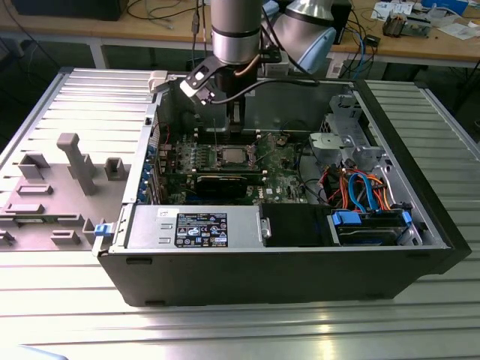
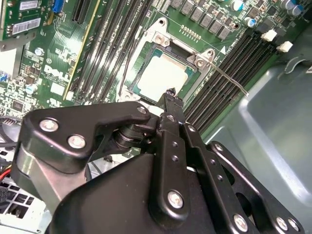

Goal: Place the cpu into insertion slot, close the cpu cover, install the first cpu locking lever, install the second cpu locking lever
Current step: 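Close the cpu cover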

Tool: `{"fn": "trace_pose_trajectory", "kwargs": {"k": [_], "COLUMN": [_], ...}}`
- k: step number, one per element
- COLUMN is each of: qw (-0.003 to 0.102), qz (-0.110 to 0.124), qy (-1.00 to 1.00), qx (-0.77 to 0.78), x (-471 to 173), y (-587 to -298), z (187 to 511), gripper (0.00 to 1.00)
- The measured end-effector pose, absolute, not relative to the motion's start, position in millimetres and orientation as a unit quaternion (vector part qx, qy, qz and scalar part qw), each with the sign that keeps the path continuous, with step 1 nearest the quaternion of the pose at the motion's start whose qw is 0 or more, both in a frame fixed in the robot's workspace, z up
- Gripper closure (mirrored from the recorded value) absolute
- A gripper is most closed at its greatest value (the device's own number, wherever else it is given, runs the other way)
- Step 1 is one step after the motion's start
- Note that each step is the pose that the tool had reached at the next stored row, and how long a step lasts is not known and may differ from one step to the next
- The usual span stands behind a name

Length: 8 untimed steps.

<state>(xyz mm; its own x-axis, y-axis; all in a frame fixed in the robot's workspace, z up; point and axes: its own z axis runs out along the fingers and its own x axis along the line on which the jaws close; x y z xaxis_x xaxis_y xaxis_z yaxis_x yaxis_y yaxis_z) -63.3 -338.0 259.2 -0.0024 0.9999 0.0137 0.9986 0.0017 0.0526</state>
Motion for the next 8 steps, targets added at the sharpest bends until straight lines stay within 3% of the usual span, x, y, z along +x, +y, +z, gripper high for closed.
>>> {"fn": "trace_pose_trajectory", "kwargs": {"k": [8], "qw": [0.015], "qz": [0.023], "qy": [0.708], "qx": [0.706], "x": [-63.3], "y": [-337.6], "z": [267.7], "gripper": [0.89]}}
